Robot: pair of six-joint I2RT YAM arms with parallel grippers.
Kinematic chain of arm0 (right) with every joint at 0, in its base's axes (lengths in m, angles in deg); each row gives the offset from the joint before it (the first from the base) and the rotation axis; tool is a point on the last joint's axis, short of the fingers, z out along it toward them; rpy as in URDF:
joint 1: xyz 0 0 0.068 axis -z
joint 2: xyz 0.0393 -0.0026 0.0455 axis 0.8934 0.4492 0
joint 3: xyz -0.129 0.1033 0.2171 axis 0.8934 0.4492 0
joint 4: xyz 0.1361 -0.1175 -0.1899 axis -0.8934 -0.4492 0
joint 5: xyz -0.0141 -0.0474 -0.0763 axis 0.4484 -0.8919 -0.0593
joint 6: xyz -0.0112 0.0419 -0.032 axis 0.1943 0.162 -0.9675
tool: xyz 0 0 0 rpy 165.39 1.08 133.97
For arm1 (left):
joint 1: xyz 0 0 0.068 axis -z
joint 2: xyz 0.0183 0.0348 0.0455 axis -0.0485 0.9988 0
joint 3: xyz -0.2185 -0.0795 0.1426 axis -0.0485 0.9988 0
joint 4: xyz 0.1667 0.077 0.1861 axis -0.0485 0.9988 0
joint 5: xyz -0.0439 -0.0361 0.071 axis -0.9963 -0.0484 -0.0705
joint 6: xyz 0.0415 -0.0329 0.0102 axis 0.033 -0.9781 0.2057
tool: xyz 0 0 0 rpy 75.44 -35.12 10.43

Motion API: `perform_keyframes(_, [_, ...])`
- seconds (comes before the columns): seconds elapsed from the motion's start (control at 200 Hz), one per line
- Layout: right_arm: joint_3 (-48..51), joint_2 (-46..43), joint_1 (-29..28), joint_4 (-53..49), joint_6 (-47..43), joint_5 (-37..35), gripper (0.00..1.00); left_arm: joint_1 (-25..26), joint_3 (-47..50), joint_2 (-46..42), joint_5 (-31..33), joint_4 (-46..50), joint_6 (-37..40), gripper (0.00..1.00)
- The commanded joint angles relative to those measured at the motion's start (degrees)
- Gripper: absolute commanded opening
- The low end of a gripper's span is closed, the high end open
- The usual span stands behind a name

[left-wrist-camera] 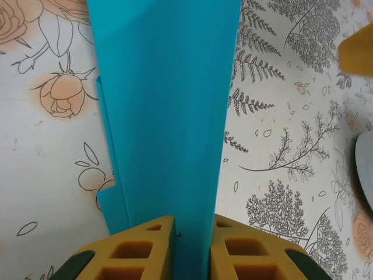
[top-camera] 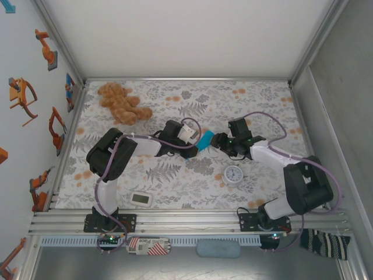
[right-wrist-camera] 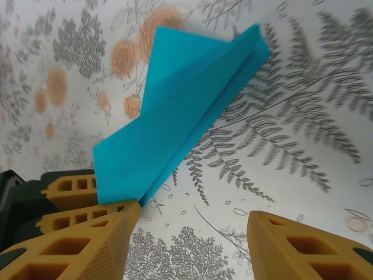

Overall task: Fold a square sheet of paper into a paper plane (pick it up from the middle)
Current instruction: Fold the wing for the fifth time at the center of the table.

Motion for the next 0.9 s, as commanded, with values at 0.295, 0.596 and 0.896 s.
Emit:
perform_keyframes(0.295, [-6.75, 10.74, -2.93, 2.58, -4.78, 1.38, 0.55, 0.13, 0.44, 3.10, -1.48, 2.87, -5.38, 0.23])
perform_keyframes(0.596, [-4.66, 13.49, -2.93, 10.93, -3.00, 3.89, 0.57, 0.03, -0.36, 3.42, -1.28, 5.28, -5.69, 0.23])
perform_keyframes(0.896, [1.13, 11.06, -1.44, 20.51, -0.07, 4.24, 0.60, 0.03, -2.09, 3.93, -1.16, 8.70, -5.75, 0.21])
